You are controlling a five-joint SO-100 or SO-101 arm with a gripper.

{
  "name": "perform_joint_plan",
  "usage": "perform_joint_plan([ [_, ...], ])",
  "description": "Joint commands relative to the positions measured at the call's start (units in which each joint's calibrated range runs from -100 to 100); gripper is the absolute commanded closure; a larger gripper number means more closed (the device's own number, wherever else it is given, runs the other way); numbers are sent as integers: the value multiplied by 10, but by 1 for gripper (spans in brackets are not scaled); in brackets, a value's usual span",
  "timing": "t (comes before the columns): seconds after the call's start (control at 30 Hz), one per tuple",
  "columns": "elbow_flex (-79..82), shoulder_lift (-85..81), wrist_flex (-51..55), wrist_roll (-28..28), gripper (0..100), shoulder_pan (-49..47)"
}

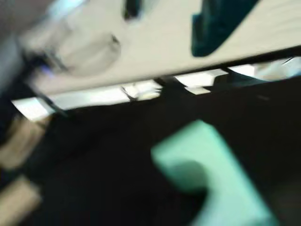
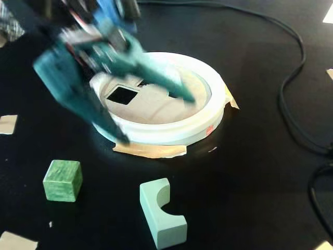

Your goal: Pick up the U shape block and drop it in corresponding U shaped hole

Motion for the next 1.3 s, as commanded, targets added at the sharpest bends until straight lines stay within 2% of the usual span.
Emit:
perform_joint_plan([
  [0.0, -139, 118, 63, 30, 10, 4],
  [0.23, -206, 252, 79, 31, 11, 14],
  [0.43, -231, 313, 78, 32, 11, 70],
  [0.97, -226, 315, 79, 32, 11, 5],
  [1.27, -232, 317, 78, 32, 12, 20],
])
